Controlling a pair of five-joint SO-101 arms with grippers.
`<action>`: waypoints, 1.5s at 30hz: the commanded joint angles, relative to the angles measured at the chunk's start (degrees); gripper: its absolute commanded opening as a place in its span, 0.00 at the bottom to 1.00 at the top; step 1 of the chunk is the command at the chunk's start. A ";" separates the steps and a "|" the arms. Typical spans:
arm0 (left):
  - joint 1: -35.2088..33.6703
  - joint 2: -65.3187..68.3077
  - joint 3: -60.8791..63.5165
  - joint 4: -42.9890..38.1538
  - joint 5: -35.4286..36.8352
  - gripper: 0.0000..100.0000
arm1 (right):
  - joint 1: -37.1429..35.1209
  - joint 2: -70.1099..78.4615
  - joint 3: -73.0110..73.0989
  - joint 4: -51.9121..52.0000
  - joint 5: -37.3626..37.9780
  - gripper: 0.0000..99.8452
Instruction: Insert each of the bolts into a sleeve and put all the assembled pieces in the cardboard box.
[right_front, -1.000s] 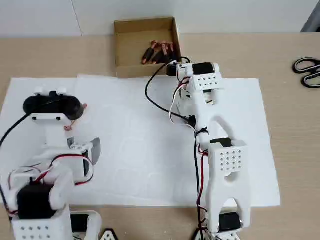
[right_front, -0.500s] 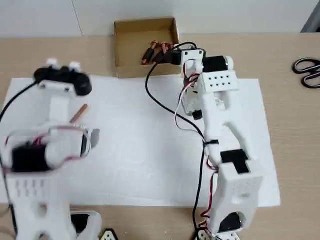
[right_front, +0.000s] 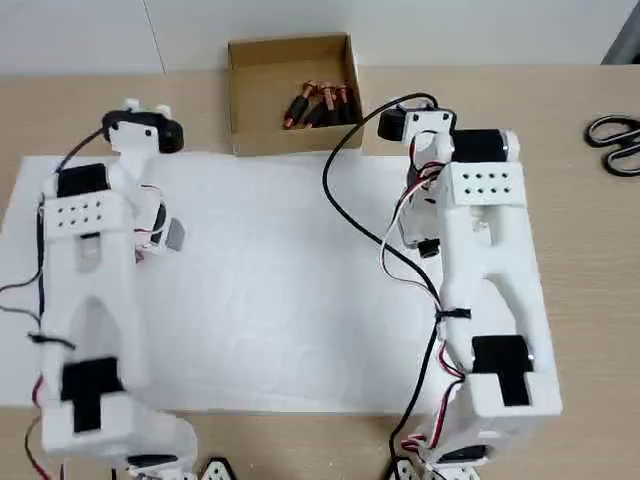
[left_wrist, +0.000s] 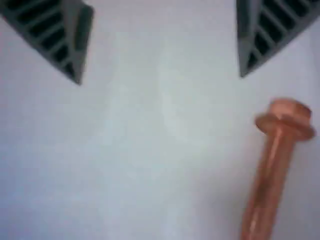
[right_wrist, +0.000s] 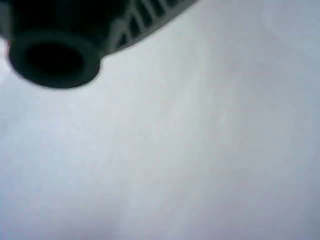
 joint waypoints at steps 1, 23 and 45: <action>-0.97 3.96 -4.35 -1.93 -5.36 0.16 | 0.31 -3.91 -0.18 -0.13 0.79 0.00; -3.78 22.59 -10.33 -8.88 -7.82 0.14 | 0.13 -4.00 -0.18 0.13 0.35 0.00; -1.93 3.69 -10.33 -3.96 -10.55 0.11 | 0.04 -3.82 -0.18 -0.22 0.26 0.01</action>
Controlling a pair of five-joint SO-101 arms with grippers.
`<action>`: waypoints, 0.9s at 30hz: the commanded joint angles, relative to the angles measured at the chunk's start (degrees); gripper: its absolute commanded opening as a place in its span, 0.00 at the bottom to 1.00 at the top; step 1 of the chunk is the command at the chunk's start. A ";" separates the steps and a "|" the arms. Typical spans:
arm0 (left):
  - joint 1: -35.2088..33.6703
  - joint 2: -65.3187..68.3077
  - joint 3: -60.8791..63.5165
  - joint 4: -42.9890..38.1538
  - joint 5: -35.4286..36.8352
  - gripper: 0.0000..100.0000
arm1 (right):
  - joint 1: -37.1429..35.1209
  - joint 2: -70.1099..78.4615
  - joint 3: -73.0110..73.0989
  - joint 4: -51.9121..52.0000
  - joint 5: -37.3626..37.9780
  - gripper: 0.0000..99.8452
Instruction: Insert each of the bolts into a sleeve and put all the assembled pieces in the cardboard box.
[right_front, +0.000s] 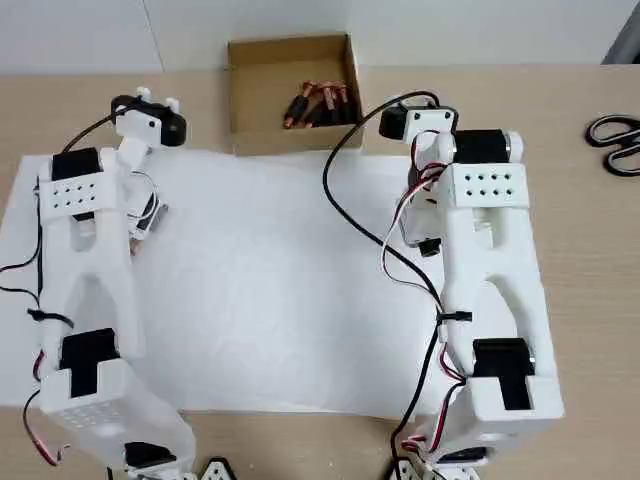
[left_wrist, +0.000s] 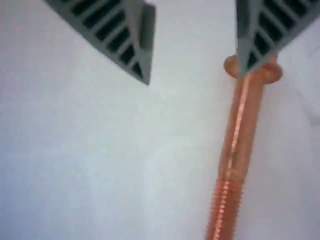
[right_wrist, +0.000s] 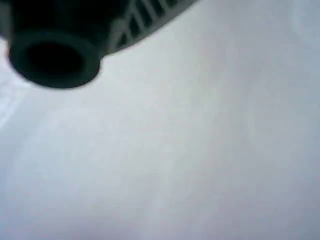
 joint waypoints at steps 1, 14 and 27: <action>-1.23 -3.16 -1.36 -2.29 -2.37 0.11 | 0.04 -3.38 -0.18 -0.22 0.26 0.01; -3.16 10.99 -6.90 -4.84 -6.95 0.11 | 0.04 -3.38 -0.18 -0.22 0.26 0.01; -4.57 27.25 -14.99 -4.22 -5.36 0.10 | 0.04 -3.47 -0.35 -0.22 0.26 0.01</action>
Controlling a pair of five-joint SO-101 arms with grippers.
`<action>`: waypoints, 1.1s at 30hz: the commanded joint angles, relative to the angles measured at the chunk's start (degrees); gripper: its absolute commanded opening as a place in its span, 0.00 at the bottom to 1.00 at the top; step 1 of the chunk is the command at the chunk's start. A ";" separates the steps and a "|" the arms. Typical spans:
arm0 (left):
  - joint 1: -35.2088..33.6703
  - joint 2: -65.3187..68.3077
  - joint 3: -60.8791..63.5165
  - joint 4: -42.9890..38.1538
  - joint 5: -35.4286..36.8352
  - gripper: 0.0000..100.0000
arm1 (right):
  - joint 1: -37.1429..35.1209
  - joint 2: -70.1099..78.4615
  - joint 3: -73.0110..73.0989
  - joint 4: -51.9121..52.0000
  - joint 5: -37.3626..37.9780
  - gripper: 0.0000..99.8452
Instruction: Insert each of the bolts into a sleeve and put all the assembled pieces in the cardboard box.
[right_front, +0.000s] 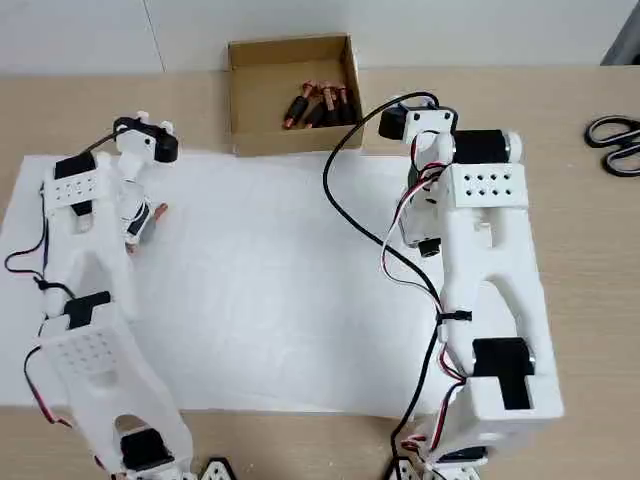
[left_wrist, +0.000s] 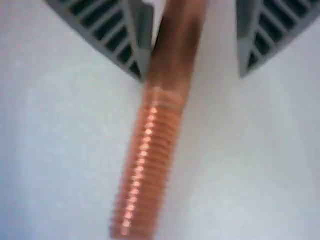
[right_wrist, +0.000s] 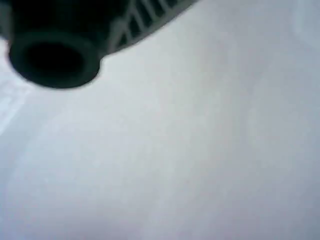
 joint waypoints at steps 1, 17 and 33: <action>-0.26 2.55 -1.45 -0.18 1.85 0.10 | 0.04 -3.47 -0.35 -0.22 0.26 0.01; 6.15 -6.33 -1.45 12.84 2.37 0.01 | 0.13 -3.47 -0.44 -1.36 0.26 0.01; 18.02 -23.56 -0.40 22.77 -9.49 0.01 | 0.48 -3.47 -0.44 -0.92 0.62 0.00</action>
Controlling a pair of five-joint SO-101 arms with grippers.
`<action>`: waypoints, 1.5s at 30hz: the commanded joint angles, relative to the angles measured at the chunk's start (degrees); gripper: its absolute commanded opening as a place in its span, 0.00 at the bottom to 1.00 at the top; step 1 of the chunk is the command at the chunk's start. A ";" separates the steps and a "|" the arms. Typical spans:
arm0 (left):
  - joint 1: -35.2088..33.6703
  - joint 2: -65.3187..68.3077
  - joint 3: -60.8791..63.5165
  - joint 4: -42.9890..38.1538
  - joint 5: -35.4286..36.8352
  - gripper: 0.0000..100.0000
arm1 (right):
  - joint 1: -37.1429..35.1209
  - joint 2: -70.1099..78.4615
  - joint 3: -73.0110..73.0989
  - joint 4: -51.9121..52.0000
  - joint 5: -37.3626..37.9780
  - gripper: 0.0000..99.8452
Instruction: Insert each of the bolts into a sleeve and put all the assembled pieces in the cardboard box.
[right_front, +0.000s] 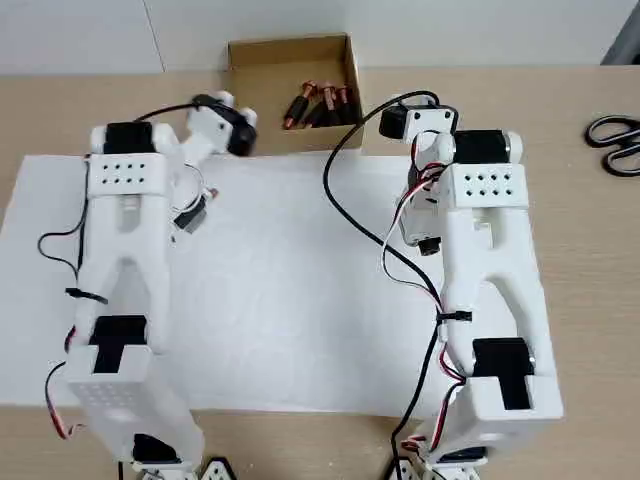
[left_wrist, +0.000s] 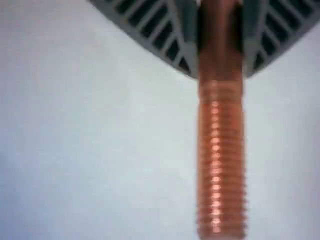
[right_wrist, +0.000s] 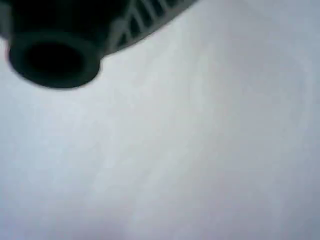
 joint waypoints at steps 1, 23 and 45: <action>2.99 -3.78 0.84 0.53 -10.90 0.01 | 0.48 -3.47 -0.44 -0.40 0.62 0.00; 8.88 6.68 4.09 -14.51 -28.22 0.10 | 0.04 -3.47 -0.44 -0.75 0.44 0.00; -0.09 2.11 -27.47 2.64 43.87 0.10 | 0.31 -3.47 -0.44 -0.31 0.53 0.00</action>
